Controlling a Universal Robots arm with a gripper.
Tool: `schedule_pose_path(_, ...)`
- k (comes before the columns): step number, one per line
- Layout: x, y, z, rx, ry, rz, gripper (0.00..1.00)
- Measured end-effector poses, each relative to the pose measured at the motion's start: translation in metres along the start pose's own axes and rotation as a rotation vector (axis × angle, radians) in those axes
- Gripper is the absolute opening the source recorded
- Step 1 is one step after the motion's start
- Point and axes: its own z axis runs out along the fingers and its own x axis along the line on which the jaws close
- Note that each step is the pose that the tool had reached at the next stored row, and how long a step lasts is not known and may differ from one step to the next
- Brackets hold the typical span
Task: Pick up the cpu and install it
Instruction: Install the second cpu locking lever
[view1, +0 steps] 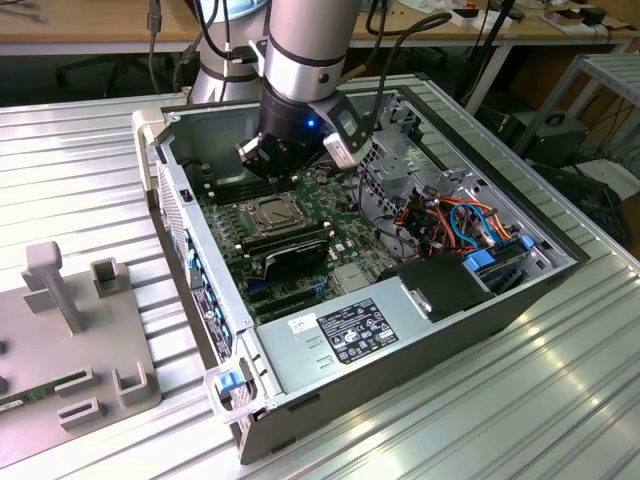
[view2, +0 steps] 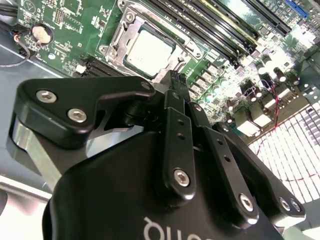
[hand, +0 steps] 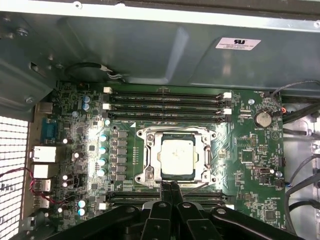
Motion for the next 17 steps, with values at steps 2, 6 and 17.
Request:
schedule_pose_path(2,0.0003,-0.0007,0.0054,0.0001,0.0,0.0,0.11)
schedule_pose_path(6,0.0004,-0.0009,0.0062,0.0003,0.0001,0.0,0.11)
schedule_pose_path(17,0.0006,-0.0012,0.0089,0.0002,0.0,0.0,0.11)
